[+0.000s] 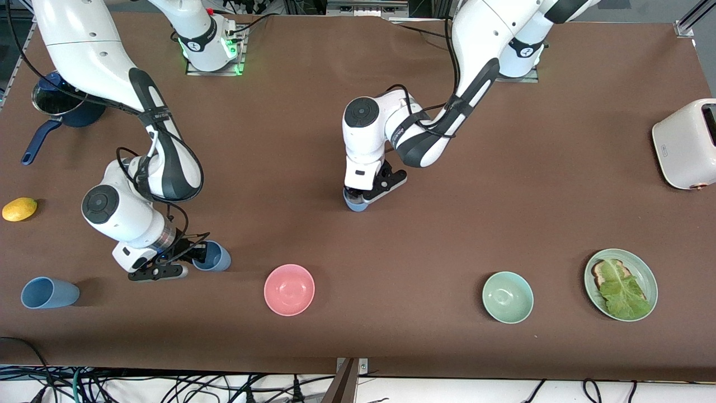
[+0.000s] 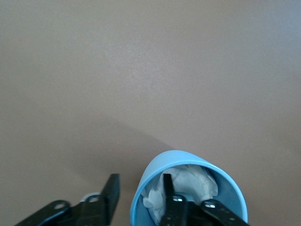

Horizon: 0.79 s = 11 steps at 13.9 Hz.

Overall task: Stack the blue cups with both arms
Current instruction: 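Carry the tissue cup with the left gripper toward the table middle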

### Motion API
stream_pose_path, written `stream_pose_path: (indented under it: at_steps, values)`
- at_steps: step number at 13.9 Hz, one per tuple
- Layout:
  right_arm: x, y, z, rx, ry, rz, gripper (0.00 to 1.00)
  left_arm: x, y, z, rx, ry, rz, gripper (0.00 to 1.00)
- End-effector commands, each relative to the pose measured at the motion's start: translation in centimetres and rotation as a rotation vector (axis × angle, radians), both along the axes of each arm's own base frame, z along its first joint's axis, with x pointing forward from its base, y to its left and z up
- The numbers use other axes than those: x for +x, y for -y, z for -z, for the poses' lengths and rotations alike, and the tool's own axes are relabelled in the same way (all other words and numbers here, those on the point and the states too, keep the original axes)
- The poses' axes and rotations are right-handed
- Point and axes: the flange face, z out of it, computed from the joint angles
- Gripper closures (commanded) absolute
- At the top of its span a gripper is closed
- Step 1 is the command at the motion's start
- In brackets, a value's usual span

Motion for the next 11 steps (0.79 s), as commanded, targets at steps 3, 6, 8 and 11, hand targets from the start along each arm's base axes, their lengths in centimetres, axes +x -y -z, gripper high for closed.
stream_pose_path:
  at_steps: [3, 6, 8, 11]
  values:
    - [0.0, -0.3, 0.0, 0.014, 0.0, 0.002, 0.8, 0.7, 0.5, -1.0, 0.006, 0.042, 0.043, 0.12]
    - [0.0, -0.4, 0.1, 0.013, -0.003, 0.001, 0.87, 0.9, 0.1, -2.1, 0.009, 0.05, 0.084, 0.12]
    - [-0.2, -0.3, 0.3, 0.013, -0.007, 0.002, 0.91, 1.0, 0.0, -2.3, 0.01, 0.052, 0.086, 0.11]
    - [-0.2, -0.3, 0.4, 0.013, -0.007, 0.002, 0.95, 1.5, -0.7, -4.3, 0.016, 0.067, 0.146, 0.07]
